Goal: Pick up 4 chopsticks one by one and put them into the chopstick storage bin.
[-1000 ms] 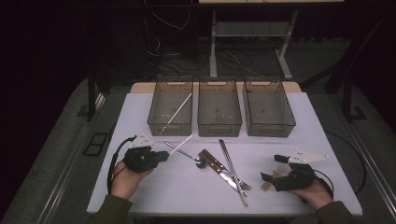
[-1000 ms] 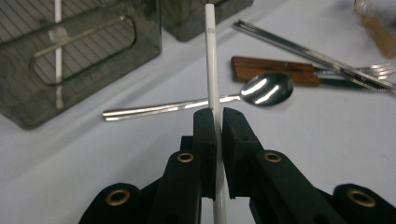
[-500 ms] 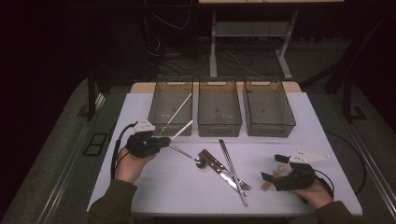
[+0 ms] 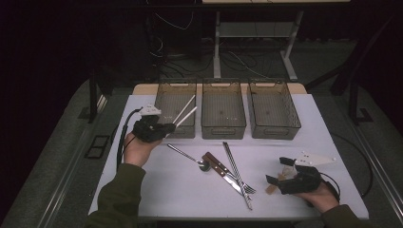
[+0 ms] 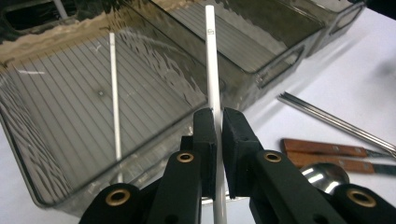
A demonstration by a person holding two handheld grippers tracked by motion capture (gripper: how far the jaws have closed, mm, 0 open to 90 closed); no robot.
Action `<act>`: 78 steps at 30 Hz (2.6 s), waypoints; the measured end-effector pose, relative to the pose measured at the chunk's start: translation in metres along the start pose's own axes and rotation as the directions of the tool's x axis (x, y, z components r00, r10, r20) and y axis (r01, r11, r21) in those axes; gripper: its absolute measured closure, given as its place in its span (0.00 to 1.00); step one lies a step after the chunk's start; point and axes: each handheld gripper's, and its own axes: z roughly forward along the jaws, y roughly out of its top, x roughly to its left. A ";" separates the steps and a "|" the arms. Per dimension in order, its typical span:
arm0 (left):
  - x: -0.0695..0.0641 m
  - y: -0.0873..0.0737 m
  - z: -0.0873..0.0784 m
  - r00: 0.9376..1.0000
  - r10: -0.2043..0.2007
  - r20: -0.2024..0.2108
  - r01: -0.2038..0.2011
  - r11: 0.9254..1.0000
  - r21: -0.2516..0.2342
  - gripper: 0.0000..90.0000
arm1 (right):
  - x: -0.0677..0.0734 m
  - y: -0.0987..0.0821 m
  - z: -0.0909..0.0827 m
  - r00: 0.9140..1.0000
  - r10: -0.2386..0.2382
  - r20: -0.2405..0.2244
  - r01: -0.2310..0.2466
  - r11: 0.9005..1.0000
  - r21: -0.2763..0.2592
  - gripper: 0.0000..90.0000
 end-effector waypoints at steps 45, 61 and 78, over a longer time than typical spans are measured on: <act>0.091 0.070 0.100 0.982 -0.145 -0.119 0.147 0.989 0.009 0.94 | -0.001 0.000 -0.002 1.000 0.017 -0.014 -0.017 1.000 -0.011 0.10; 0.088 0.061 0.112 0.976 -0.144 -0.166 0.151 0.988 0.029 0.68 | 0.000 0.000 -0.002 1.000 0.011 -0.018 -0.011 1.000 -0.012 0.10; 0.045 0.043 0.052 0.998 -0.051 -0.036 0.049 0.998 -0.049 0.41 | -0.002 0.001 0.000 1.000 0.011 -0.010 -0.011 1.000 -0.010 0.10</act>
